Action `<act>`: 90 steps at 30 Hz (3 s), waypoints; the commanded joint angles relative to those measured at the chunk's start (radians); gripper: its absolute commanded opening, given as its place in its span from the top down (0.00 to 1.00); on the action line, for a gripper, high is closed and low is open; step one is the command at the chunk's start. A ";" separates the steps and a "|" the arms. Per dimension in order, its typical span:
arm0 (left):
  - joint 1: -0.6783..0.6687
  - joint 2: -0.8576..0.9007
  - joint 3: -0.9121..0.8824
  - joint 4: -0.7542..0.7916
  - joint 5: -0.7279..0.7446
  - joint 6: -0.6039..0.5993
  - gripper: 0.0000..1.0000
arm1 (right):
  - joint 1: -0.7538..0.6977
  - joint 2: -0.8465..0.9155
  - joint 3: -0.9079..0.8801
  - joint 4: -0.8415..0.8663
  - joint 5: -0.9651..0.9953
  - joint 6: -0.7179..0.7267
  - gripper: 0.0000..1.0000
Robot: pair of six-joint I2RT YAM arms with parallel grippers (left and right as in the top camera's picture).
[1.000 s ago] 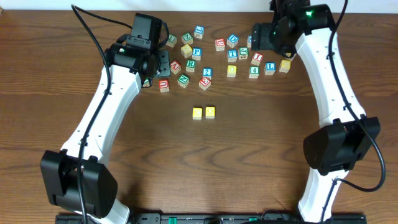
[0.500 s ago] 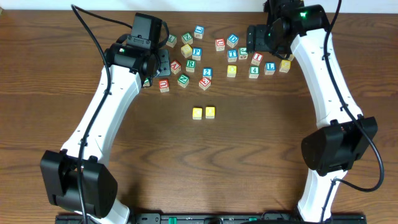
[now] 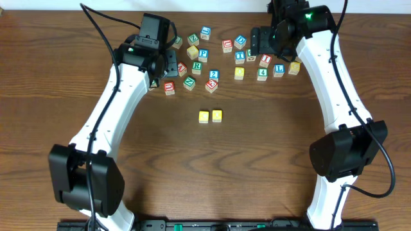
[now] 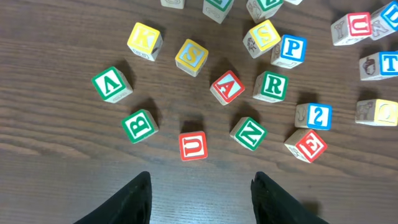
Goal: Spell out CORL
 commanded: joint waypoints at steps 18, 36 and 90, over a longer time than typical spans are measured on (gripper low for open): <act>0.004 0.023 -0.008 0.221 -0.009 0.017 0.49 | 0.027 0.003 -0.006 -0.001 -0.003 0.011 0.12; -0.034 0.120 0.073 0.222 -0.002 0.018 0.49 | 0.027 0.003 -0.006 0.035 -0.003 0.010 0.10; -0.100 0.649 0.415 0.055 0.081 0.126 0.50 | -0.092 0.003 -0.006 -0.032 0.065 -0.024 0.04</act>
